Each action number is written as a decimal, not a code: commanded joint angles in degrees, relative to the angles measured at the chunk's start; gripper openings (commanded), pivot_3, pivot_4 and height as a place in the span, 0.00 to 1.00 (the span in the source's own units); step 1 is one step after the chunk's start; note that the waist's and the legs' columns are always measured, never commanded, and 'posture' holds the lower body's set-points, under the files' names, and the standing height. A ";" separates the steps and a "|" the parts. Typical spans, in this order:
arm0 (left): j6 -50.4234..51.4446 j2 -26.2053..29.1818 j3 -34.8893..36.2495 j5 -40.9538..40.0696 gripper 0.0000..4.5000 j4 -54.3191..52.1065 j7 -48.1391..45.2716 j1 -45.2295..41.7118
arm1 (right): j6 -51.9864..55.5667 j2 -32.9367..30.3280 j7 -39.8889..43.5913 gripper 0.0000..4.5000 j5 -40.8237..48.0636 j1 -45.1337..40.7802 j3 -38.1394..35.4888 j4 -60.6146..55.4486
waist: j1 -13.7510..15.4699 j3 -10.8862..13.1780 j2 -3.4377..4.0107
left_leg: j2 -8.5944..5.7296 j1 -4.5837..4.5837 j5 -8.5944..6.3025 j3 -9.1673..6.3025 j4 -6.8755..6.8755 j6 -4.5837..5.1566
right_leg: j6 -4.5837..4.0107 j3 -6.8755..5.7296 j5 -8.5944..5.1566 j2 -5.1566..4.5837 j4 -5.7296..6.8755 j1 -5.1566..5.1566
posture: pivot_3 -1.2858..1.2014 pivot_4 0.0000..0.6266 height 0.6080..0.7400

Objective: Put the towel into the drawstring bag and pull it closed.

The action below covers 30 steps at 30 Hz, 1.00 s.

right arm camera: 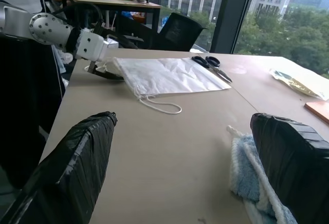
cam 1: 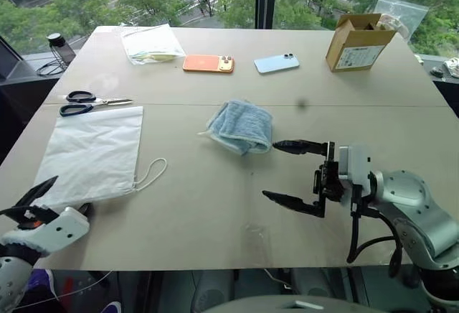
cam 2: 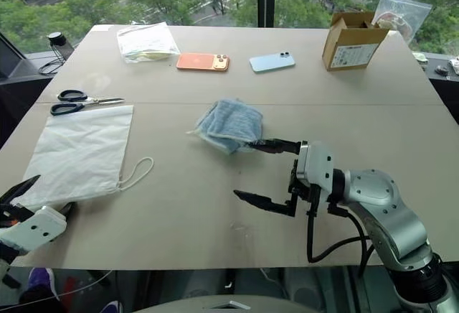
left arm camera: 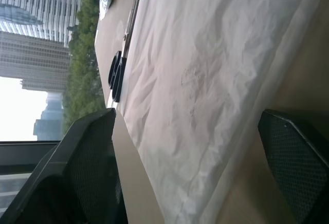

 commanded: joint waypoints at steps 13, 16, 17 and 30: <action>-5.03 -0.75 1.65 1.51 0.99 -4.19 2.55 7.68 | -1.69 -1.15 1.45 1.00 -0.18 -0.02 0.16 -0.35 | -0.41 0.00 -0.01 | 0.02 0.02 0.00 0.02 -0.02 0.00 | -0.05 0.04 -0.02 -0.10 0.03 -0.03 | 0.52 0.24 1.00; -3.57 -1.48 2.28 1.88 0.99 -5.01 3.81 7.76 | -1.73 -1.04 1.50 1.00 -0.11 -0.09 0.47 0.01 | -0.29 -0.01 -0.02 | 0.02 0.03 0.00 0.01 0.00 0.00 | -0.13 0.04 -0.07 -0.14 0.03 -0.01 | 0.52 0.24 1.00; -3.09 -1.64 2.38 2.09 0.99 -5.14 4.10 7.62 | -1.73 -1.05 1.55 1.00 -0.06 -0.10 0.55 0.04 | -0.31 -0.03 -0.05 | 0.02 0.03 0.00 0.01 0.01 0.00 | -0.13 0.03 -0.07 -0.12 0.04 -0.01 | 0.52 0.24 1.00; 3.20 -1.99 0.55 3.10 0.99 -3.61 5.69 2.72 | -2.01 -1.59 1.68 1.00 -0.32 0.11 0.32 0.32 | -0.48 -0.05 -0.08 | 0.00 0.04 0.00 0.02 0.02 0.00 | 0.04 0.03 0.03 0.08 0.08 -0.01 | 0.52 0.24 1.00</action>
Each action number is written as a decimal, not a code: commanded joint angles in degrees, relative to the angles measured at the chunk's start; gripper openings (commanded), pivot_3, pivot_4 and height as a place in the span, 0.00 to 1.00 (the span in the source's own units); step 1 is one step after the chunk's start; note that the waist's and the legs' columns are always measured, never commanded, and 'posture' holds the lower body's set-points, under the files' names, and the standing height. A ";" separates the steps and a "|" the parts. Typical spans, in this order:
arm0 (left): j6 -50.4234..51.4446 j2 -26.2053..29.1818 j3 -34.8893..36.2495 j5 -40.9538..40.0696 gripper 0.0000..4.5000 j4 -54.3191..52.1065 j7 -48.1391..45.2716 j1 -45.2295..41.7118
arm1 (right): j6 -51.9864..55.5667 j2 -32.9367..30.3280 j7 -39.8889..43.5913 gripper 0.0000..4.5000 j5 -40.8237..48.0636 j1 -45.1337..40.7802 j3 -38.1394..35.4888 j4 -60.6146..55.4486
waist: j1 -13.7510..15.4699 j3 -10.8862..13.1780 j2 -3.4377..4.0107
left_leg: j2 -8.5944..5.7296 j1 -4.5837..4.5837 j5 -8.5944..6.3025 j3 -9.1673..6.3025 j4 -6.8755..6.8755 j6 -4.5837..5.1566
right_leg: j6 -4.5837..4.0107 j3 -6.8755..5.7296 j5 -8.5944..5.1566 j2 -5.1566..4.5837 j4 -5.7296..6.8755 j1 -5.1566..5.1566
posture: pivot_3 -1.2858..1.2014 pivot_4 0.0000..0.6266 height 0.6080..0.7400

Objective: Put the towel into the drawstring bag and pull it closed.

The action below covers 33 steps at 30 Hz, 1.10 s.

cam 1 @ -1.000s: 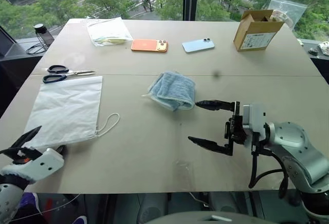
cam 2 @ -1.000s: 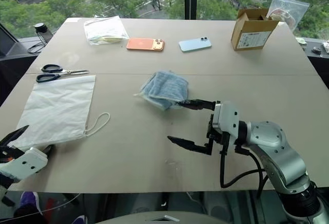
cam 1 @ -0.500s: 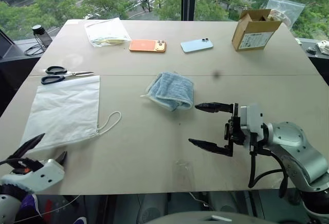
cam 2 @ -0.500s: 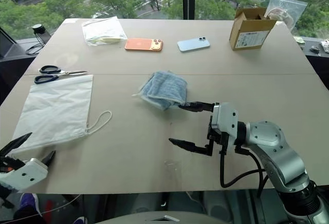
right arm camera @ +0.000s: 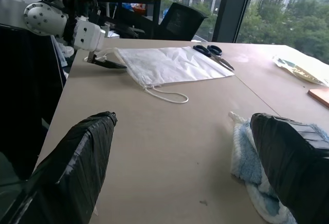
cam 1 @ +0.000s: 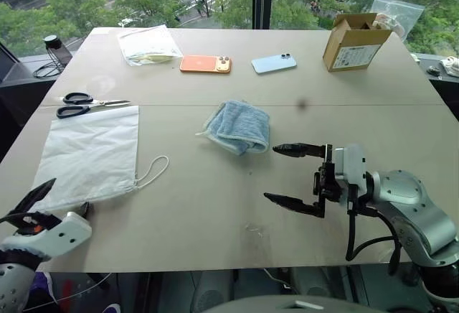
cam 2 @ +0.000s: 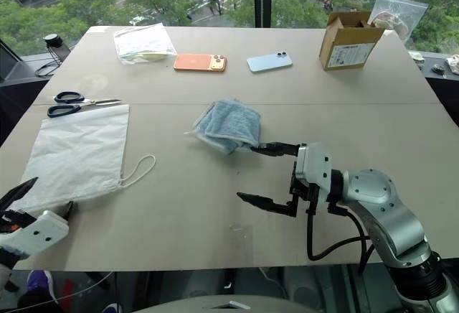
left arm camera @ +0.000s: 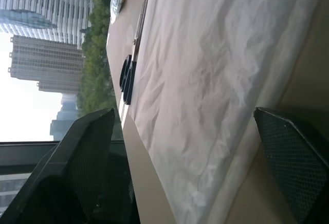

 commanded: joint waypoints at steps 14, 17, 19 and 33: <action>9.10 0.53 -5.38 -0.31 0.94 2.83 -1.15 -8.11 | -2.69 -0.39 -0.05 1.00 -1.36 1.90 -0.35 -0.76 | 0.12 -0.01 0.03 | -0.03 0.08 0.00 -0.01 0.08 0.00 | 0.02 -0.04 0.01 0.01 0.12 0.09 | 0.52 0.24 1.00; 10.58 1.14 -6.67 -6.07 0.71 1.86 -8.57 -7.33 | -2.83 -0.14 -0.47 1.00 -1.76 1.61 -0.66 -0.31 | 0.05 -0.01 0.03 | -0.02 0.12 0.00 -0.02 0.08 0.00 | 0.02 -0.02 0.01 0.00 0.11 0.12 | 0.52 0.24 1.00; 14.23 0.77 -6.61 -12.34 0.51 0.08 -14.51 -7.22 | -2.41 0.22 -1.13 1.00 -1.75 1.26 -0.86 0.00 | 0.04 0.00 0.05 | -0.02 0.12 0.00 -0.02 0.08 0.00 | 0.02 -0.01 0.01 -0.01 0.10 0.12 | 0.52 0.24 1.00; 106.94 -2.36 -7.07 -76.41 0.01 -26.01 -17.08 -38.71 | 17.11 3.46 -13.41 1.00 -7.89 -11.56 2.63 5.30 | 0.04 0.20 0.25 | -0.14 0.03 0.01 -0.46 0.51 0.00 | 0.04 -0.28 0.02 0.18 0.25 0.33 | 0.52 0.24 1.00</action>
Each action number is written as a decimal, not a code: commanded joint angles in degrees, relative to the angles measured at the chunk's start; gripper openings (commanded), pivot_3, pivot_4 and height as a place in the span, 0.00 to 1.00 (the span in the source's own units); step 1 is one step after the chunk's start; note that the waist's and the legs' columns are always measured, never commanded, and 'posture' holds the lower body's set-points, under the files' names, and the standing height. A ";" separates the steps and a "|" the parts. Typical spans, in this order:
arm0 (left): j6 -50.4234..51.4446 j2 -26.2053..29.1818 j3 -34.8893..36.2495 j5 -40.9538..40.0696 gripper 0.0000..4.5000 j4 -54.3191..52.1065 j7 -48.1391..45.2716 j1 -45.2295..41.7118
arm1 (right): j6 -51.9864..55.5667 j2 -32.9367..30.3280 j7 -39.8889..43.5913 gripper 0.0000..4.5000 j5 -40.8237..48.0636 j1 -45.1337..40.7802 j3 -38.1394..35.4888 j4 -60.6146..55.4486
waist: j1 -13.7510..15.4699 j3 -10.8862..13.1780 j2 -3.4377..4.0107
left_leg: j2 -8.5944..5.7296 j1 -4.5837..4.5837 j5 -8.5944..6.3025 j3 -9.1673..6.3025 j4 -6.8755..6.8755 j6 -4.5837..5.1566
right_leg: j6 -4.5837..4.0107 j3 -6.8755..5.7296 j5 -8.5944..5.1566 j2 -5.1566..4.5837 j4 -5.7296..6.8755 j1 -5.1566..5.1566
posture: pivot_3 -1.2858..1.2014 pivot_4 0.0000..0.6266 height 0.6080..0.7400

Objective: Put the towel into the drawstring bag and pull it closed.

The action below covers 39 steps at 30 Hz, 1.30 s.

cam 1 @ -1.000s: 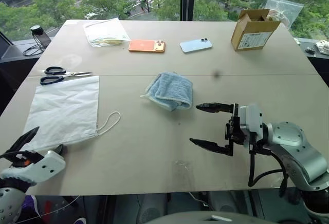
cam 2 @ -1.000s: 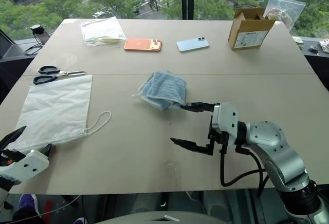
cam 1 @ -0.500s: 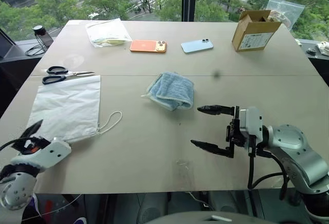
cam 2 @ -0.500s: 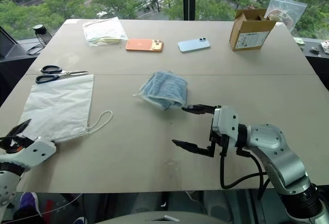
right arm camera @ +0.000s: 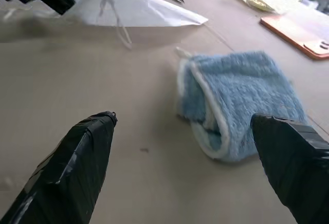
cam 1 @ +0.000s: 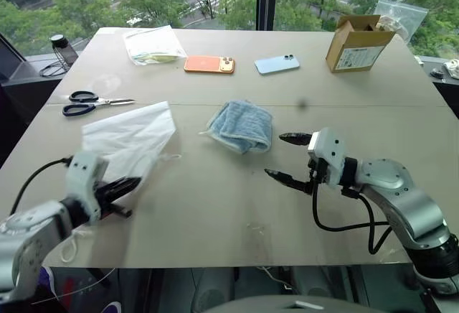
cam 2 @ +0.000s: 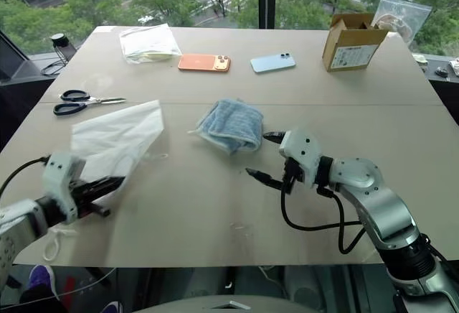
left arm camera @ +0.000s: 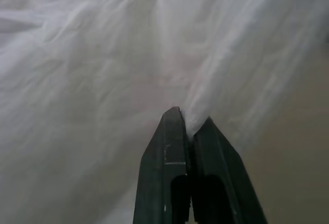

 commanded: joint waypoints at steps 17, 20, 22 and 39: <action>21.30 -19.92 6.73 7.23 0.01 9.69 29.19 -30.68 | 7.36 22.12 -14.06 1.00 -7.34 -27.72 0.85 40.30 | -1.45 0.00 -0.25 | -0.39 -0.15 0.03 0.03 -0.08 -0.07 | 0.00 0.32 0.04 -0.05 0.39 -0.43 | 0.52 0.24 1.00; 21.83 -20.89 7.89 8.44 0.01 8.34 30.53 -31.51 | 3.12 24.99 -13.35 1.00 -9.98 -34.33 1.34 56.12 | -1.81 0.01 -0.25 | -0.46 -0.12 0.08 0.07 -0.09 -0.15 | 0.04 0.44 0.08 -0.06 0.46 -0.47 | 0.52 0.24 1.00; 21.68 -20.87 7.49 9.05 0.01 7.45 30.29 -30.94 | -1.31 26.80 -12.54 1.00 -12.25 -37.68 2.15 65.16 | -1.91 0.01 -0.25 | -0.43 -0.10 0.09 0.02 -0.12 -0.17 | 0.03 0.40 0.07 -0.04 0.49 -0.48 | 0.52 0.24 1.00; 23.40 -18.75 4.86 11.06 0.00 4.83 25.96 -31.05 | -18.85 30.87 3.95 0.30 -21.73 -36.09 4.96 79.21 | -4.08 -0.11 -0.34 | -0.47 0.31 0.15 0.07 -0.45 -0.35 | 0.04 0.84 0.07 0.03 0.71 -0.53 | 0.52 0.24 1.00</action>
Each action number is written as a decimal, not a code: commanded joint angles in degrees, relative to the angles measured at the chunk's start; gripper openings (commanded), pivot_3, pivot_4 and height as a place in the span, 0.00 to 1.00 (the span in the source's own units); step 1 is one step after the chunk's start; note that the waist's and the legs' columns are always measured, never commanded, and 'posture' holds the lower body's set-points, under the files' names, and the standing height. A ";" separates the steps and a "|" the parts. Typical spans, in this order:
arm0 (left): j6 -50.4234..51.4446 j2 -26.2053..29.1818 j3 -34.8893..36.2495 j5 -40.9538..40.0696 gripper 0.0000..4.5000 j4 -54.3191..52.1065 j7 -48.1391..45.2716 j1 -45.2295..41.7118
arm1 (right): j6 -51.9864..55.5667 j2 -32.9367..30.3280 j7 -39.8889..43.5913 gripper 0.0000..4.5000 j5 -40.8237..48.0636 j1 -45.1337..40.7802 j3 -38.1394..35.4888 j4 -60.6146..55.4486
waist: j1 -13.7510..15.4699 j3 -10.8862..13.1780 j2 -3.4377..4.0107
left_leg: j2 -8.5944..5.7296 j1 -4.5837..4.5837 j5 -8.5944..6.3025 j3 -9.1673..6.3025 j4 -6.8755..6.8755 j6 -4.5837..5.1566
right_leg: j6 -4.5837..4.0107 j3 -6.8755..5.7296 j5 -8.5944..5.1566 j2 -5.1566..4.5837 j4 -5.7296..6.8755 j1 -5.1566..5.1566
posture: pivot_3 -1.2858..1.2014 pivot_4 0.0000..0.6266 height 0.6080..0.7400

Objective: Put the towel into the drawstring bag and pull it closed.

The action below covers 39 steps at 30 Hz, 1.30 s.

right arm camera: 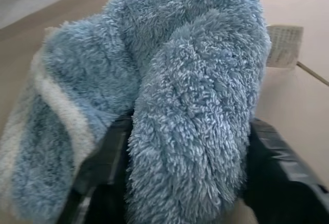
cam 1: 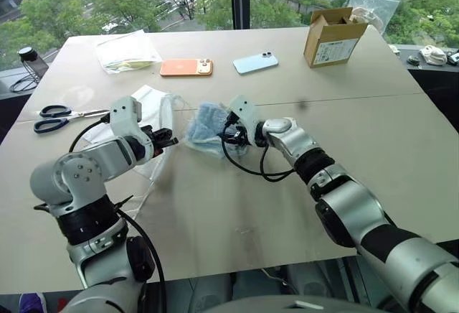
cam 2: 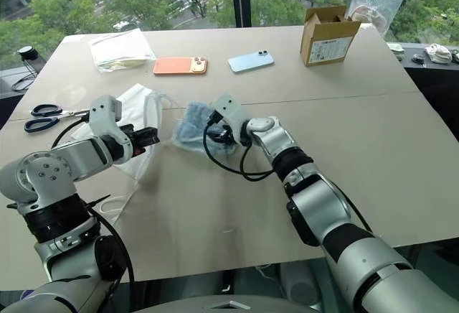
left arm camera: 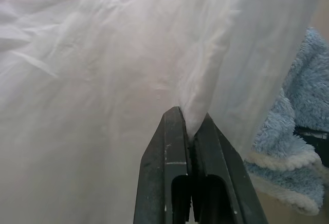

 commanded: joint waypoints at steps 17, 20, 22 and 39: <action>-7.30 11.33 -35.78 0.14 0.00 7.97 -29.30 -9.15 | 19.50 -26.34 13.03 0.07 30.45 40.85 -9.55 -83.90 | 2.74 0.13 0.18 | -0.11 -1.06 0.19 -0.49 0.05 -0.27 | 0.08 -0.53 0.05 -0.06 -0.54 -0.51 | 0.52 0.24 1.00; -8.93 11.19 -39.83 0.43 0.00 10.19 -33.57 -10.68 | 16.07 -24.04 10.65 0.07 25.98 39.95 -4.89 -80.32 | 2.71 0.15 0.20 | -0.11 -1.10 0.09 -0.32 0.12 -0.08 | 0.09 -0.54 0.05 -0.03 -0.51 -0.52 | 0.52 0.24 1.00; -11.25 10.78 -43.00 1.24 0.00 11.54 -36.51 -11.06 | 11.76 -20.98 8.75 0.07 21.99 38.58 -1.74 -74.47 | 2.66 0.15 0.21 | -0.11 -1.14 0.09 -0.25 0.18 -0.07 | 0.09 -0.56 0.05 -0.03 -0.51 -0.53 | 0.52 0.24 1.00; -9.41 5.26 -34.56 -0.91 0.00 9.81 -37.59 -11.76 | -1.98 -21.90 4.44 0.07 -4.06 33.00 12.52 -47.64 | 2.76 0.17 0.23 | -0.12 -1.26 0.09 -0.28 0.52 -0.07 | 0.10 -0.61 0.04 -0.03 -0.33 -0.54 | 0.52 0.24 1.00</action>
